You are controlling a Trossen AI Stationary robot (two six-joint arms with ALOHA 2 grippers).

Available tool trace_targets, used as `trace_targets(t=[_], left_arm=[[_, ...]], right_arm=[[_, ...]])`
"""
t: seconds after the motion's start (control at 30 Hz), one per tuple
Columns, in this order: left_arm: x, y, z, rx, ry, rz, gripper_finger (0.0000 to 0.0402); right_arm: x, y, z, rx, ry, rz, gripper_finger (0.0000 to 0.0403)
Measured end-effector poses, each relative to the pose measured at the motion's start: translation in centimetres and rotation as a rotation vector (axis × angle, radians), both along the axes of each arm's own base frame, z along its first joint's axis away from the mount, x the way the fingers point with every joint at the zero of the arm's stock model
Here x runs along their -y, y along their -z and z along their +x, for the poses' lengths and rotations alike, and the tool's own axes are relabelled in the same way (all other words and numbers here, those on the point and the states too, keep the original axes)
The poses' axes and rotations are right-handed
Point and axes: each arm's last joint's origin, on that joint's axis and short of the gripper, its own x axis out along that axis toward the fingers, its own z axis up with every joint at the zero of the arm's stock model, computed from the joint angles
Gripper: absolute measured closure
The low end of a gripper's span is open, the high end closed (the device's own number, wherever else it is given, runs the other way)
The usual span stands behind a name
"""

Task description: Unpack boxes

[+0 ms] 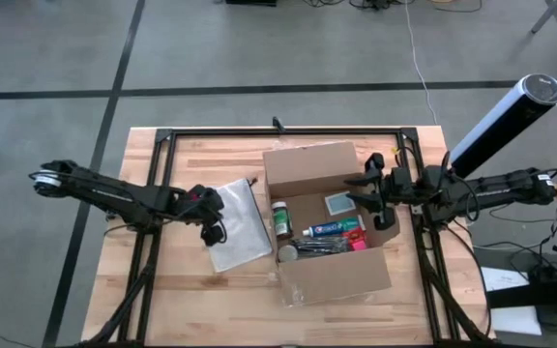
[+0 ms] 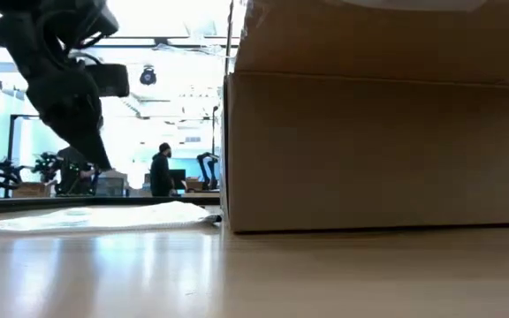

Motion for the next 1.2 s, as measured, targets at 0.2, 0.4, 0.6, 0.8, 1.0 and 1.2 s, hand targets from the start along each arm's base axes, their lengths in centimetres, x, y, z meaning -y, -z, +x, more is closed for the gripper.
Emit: trace_targets(t=[0.2,0.4,0.6,0.8,1.0,1.2], left_arm=[[-1.3,1.0,0.4,-0.063,-0.081,0.059,0.0326],[-3.6,2.3,0.8,-0.155,-0.158,0.072,0.0217],[-5.5,4.4,1.3,-0.259,-0.112,-0.084,0.0151],[-6.2,5.8,2.6,-0.229,-0.023,-0.236,0.0145],[-6.2,6.1,3.0,-0.208,0.006,-0.255,0.0146],[-6.2,6.0,2.9,-0.196,-0.012,-0.248,0.0204]], right_arm=[[0.0,0.6,0.7,-0.034,0.001,-0.003,0.0234],[-0.1,0.8,1.3,-0.04,0.0,-0.004,0.0226],[-0.1,0.9,1.4,-0.046,-0.002,-0.005,0.0227],[-0.1,1.0,1.4,-0.049,-0.002,-0.005,0.0227],[-0.1,1.0,1.4,-0.049,-0.002,-0.005,0.0228],[-0.1,1.0,1.4,-0.049,-0.002,-0.005,0.0227]])
